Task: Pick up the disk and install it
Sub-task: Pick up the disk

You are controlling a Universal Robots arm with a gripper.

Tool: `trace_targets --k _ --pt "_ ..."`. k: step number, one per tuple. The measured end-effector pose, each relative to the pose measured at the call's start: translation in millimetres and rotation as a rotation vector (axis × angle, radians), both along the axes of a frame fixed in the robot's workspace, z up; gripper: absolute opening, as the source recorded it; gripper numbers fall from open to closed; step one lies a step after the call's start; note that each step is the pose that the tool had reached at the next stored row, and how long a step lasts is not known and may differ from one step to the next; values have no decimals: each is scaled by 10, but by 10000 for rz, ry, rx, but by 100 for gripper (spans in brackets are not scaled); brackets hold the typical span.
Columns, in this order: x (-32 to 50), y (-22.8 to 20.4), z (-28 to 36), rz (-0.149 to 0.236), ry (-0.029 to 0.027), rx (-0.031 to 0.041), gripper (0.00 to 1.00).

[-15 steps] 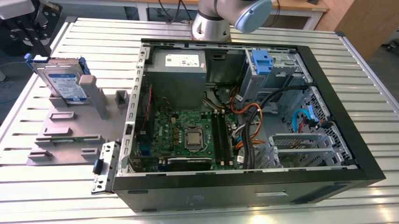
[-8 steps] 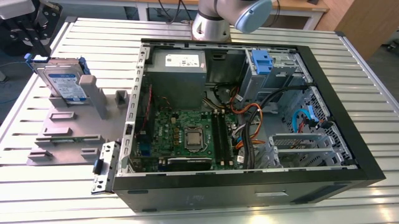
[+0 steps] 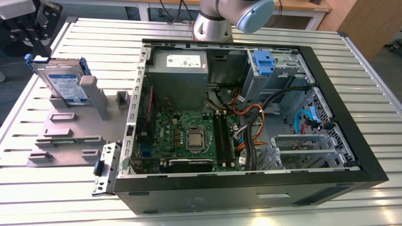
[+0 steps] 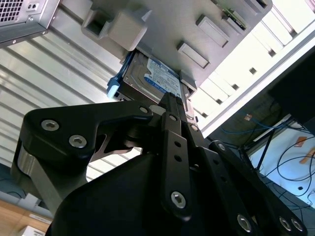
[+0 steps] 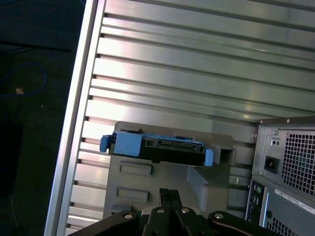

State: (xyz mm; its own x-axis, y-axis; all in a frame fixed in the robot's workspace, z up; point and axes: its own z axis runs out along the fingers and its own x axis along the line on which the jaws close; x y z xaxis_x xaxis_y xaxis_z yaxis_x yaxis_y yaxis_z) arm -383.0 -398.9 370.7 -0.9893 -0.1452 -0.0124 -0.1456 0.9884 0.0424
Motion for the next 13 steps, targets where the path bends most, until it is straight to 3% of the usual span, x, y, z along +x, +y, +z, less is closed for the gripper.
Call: trace_targets --k 13 --pt "0 0 0 102 0 0 11"
